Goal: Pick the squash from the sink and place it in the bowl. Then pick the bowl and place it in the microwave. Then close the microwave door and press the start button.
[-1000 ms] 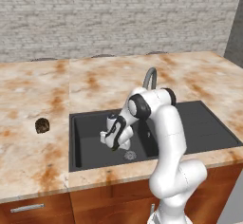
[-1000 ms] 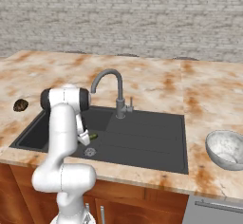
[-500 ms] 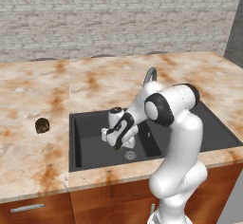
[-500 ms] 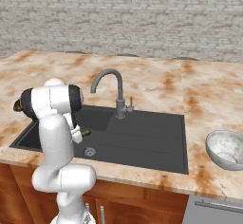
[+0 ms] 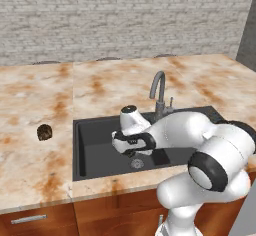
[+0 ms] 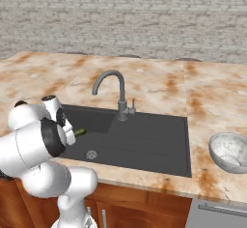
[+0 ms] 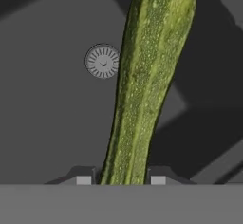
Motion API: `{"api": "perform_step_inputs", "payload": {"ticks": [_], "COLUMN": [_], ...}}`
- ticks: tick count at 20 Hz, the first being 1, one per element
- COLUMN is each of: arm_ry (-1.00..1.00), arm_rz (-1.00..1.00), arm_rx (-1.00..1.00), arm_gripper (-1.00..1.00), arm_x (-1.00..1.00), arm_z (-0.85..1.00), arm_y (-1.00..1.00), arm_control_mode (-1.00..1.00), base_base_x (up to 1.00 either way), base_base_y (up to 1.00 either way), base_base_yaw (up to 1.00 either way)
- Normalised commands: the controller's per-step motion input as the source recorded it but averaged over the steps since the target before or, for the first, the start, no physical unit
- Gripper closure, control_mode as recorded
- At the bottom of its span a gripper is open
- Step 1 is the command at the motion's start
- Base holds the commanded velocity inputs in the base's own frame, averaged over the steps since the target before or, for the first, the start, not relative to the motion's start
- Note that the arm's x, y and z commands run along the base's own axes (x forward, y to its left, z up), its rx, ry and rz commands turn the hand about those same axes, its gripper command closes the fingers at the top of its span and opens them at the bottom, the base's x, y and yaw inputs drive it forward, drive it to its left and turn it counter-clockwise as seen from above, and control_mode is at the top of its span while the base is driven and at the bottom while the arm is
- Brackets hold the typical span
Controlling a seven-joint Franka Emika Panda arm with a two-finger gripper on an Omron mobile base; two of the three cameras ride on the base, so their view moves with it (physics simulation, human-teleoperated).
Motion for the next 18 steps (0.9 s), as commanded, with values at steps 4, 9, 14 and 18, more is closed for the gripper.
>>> {"api": "perform_step_inputs", "payload": {"ticks": [4, 9, 14, 18], "arm_ry": [0.00, -0.07, -0.07, -0.07], "arm_rz": [0.00, -0.01, -0.02, -0.05], "arm_rx": [0.00, 0.00, 0.00, 0.00], "arm_gripper": [1.00, 1.00, 1.00, 1.00], "arm_x": [-0.73, -0.65, -0.58, -0.56], "arm_z": [1.00, 1.00, 0.95, 0.61], "arm_y": [-0.44, -0.74, -0.96, -1.00], "arm_control_mode": [-1.00, -1.00, -1.00, -1.00], "base_base_x": [0.00, 0.00, 0.00, 0.00], "base_base_y": [0.00, 0.00, 0.00, 0.00], "base_base_yaw": [0.00, 0.00, 0.00, 0.00]}}
